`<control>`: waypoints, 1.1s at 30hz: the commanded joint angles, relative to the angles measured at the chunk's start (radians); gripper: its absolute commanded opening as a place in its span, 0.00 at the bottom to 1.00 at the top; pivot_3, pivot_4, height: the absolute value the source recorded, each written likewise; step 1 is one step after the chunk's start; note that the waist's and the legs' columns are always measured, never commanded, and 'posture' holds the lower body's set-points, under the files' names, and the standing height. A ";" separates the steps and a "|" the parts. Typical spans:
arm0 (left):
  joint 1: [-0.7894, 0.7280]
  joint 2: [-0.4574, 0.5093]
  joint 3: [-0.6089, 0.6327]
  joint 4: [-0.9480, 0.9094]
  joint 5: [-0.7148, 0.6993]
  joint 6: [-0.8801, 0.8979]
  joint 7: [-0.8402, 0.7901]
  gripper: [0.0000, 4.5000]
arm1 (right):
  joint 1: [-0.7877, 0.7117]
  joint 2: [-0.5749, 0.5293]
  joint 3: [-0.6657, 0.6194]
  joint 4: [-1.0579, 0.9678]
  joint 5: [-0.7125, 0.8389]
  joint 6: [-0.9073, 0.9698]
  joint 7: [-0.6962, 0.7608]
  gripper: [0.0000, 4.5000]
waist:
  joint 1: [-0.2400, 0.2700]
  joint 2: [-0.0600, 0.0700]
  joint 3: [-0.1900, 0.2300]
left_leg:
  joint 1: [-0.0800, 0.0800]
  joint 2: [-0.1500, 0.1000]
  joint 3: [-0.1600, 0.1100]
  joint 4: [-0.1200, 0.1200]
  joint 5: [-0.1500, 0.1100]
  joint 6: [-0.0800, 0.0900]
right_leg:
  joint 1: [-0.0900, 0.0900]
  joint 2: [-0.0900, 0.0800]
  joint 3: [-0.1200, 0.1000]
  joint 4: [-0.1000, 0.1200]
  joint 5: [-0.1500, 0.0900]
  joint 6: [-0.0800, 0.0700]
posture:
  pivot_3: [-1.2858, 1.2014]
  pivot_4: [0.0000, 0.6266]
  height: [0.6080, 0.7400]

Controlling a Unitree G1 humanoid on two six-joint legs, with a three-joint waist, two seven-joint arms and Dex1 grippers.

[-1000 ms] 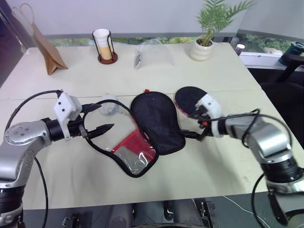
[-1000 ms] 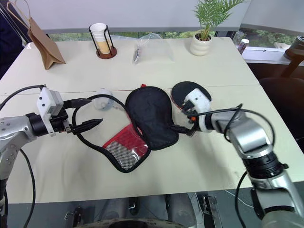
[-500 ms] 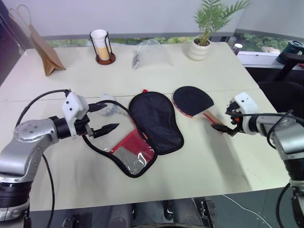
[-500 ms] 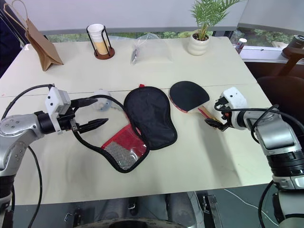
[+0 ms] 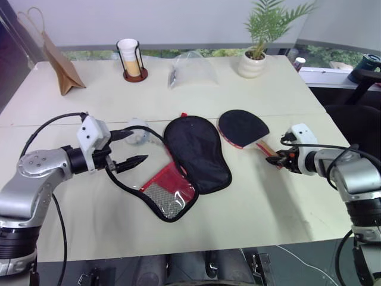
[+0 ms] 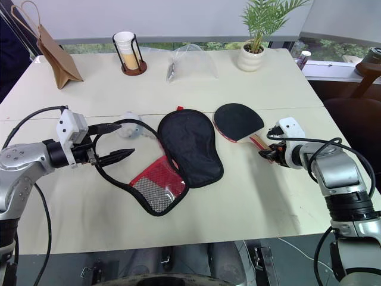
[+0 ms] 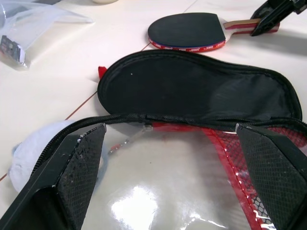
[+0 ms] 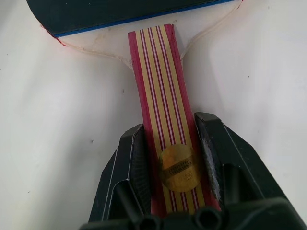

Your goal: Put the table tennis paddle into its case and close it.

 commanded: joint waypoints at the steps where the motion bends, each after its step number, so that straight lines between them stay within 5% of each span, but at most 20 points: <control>1: -0.025 0.002 0.000 -0.012 0.004 -0.013 -0.002 1.00 | -0.014 -0.020 -0.068 -0.053 0.001 0.041 -0.041 0.24 | 0.000 0.000 0.000 | 0.000 0.000 0.000 0.000 0.000 0.000 | 0.000 0.000 0.000 0.000 0.000 0.000 | 0.52 0.24 1.00; 10: -0.119 -0.061 -0.079 0.054 0.036 -0.042 -0.017 1.00 | -0.121 -0.033 -0.158 -0.270 0.050 0.277 -0.117 0.24 | -0.002 0.001 0.001 | 0.000 0.000 0.000 -0.001 0.000 0.000 | -0.001 0.000 0.000 0.000 0.000 0.000 | 0.52 0.24 1.00; 17: -0.230 -0.107 -0.127 0.163 0.070 -0.092 -0.046 1.00 | -0.196 0.156 -0.195 -0.513 0.139 0.612 -0.220 0.24 | -0.003 0.001 0.000 | 0.000 0.000 -0.001 -0.001 0.000 0.000 | -0.001 0.001 0.000 0.000 0.001 0.001 | 0.52 0.24 1.00; 25: -0.295 -0.116 -0.141 0.237 0.089 -0.126 -0.092 1.00 | -0.134 0.369 -0.163 -0.609 0.285 0.622 -0.469 0.24 | -0.002 0.001 0.000 | -0.002 -0.001 -0.001 -0.001 0.000 0.000 | -0.001 0.000 0.000 0.000 0.001 0.002 | 0.52 0.24 1.00; 33: -0.279 -0.109 -0.138 0.214 0.086 -0.117 -0.113 1.00 | -0.100 0.433 -0.151 -0.609 0.475 0.622 -0.687 0.24 | -0.004 0.001 0.000 | -0.002 0.000 -0.001 -0.001 0.000 0.000 | -0.001 0.000 0.000 0.000 0.001 0.002 | 0.52 0.24 1.00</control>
